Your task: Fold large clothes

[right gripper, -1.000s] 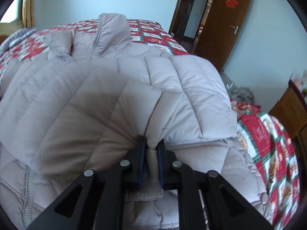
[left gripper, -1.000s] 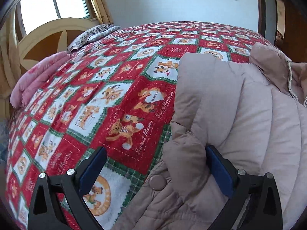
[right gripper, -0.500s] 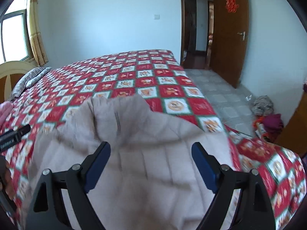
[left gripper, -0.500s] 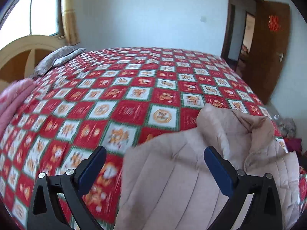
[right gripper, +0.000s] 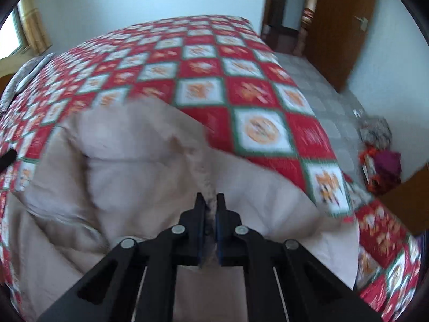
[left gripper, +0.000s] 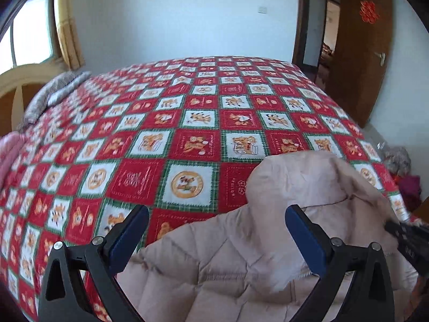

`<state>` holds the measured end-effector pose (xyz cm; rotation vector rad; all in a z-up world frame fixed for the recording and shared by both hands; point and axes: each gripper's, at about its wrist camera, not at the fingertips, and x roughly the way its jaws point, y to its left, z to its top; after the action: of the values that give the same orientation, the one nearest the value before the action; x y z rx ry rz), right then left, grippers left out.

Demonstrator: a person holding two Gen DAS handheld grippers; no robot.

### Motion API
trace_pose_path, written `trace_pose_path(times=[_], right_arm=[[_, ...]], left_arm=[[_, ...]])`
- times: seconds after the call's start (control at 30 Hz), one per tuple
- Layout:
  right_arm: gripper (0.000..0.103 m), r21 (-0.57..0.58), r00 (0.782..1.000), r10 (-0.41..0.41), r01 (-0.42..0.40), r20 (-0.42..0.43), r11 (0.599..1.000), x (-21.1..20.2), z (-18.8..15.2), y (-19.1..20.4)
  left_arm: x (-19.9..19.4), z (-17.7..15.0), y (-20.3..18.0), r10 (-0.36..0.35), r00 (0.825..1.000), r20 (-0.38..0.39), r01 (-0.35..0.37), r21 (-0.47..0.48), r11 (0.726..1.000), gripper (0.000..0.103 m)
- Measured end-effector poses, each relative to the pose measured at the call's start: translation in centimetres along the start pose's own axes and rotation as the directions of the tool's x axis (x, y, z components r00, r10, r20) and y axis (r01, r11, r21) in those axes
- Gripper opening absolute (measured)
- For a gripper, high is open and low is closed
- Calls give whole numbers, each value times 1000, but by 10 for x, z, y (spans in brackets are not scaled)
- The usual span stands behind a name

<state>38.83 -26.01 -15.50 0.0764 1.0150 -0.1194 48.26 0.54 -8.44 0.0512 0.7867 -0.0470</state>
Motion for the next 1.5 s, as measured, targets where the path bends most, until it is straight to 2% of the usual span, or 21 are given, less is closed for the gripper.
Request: trace_pose_path(times=[0.07, 0.1, 0.23, 0.27, 0.33, 0.37, 0.4, 0.5, 0.6, 0.73, 0.87, 0.93, 0.97, 1.03, 1.07, 1.1, 1.13, 1.23, 1.3, 1.37, 1.5], right_arm=[[10, 48, 999, 40, -39, -12, 998, 15, -21, -18], [10, 55, 997, 72, -74, 41, 996, 14, -33, -24], [10, 39, 993, 24, -29, 119, 999, 4, -47, -17], [10, 13, 991, -9, 7, 132, 1000, 2, -50, -11], [13, -9, 989, -35, 37, 141, 999, -1, -52, -5], [14, -9, 989, -35, 37, 142, 999, -4, -54, -5], [16, -7, 990, -32, 33, 139, 999, -6, -54, -7], [24, 8, 989, -12, 11, 148, 1000, -23, -57, -13], [31, 48, 970, -28, 17, 243, 999, -46, -43, -14], [32, 82, 946, 11, -40, 323, 996, -67, 15, -3], [31, 208, 971, 129, -171, 200, 963, -17, 89, 6], [31, 266, 973, 196, -223, 124, 938, 15, 105, 9], [32, 296, 963, 257, -271, 87, 916, 31, 108, 11], [31, 326, 909, 417, -391, -8, 860, 57, 97, 18], [29, 308, 882, 470, -435, -46, 846, 60, 88, 25], [28, 275, 870, 487, -453, -71, 848, 58, 80, 30], [28, 189, 870, 480, -456, -111, 870, 53, 65, 38], [24, 25, 907, 399, -399, -134, 917, 37, 25, 47], [17, -112, 942, 329, -334, -64, 936, 32, -8, 51], [17, -151, 945, 327, -319, 31, 936, 30, -24, 51], [17, -194, 961, 265, -245, 84, 950, 31, -24, 60]], left_arm=[[8, -1, -13, 25, 1000, 1, -25, 19, 1000, 102], [11, -2, -16, 25, 1000, -6, -25, 23, 999, 102], [35, -17, -34, 10, 995, -102, -6, 30, 1000, 102], [43, -23, -37, 32, 991, -126, -28, 38, 999, 102], [61, -40, -38, 166, 977, -136, -158, 68, 985, 98], [72, -50, -32, 188, 969, -159, -183, 48, 982, 96], [79, -59, -18, 127, 975, -181, -137, -40, 990, 96], [73, -69, 4, 89, 986, -138, -114, -178, 978, 92], [70, -72, 2, 118, 986, -122, -138, -176, 975, 92], [68, -74, 3, 108, 989, -103, -126, -192, 973, 92], [69, -74, 4, 97, 991, -90, -114, -204, 972, 92], [70, -73, 3, 101, 991, -86, -116, -197, 973, 92], [71, -73, 4, 96, 992, -85, -111, -199, 974, 92], [71, -74, 7, 75, 994, -82, -91, -212, 973, 92], [71, -74, 10, 62, 995, -78, -78, -223, 972, 92], [70, -75, 12, 50, 996, -75, -66, -233, 970, 92], [70, -75, 14, 40, 997, -71, -56, -240, 969, 92], [65, -76, 18, -5, 999, -53, -10, -265, 964, 92], [56, -77, 24, -64, 997, -37, 50, -290, 956, 92], [38, -77, 27, -108, 994, -32, 95, -287, 953, 92], [-20, -65, 23, -122, 992, 33, 127, -250, 960, 92]])
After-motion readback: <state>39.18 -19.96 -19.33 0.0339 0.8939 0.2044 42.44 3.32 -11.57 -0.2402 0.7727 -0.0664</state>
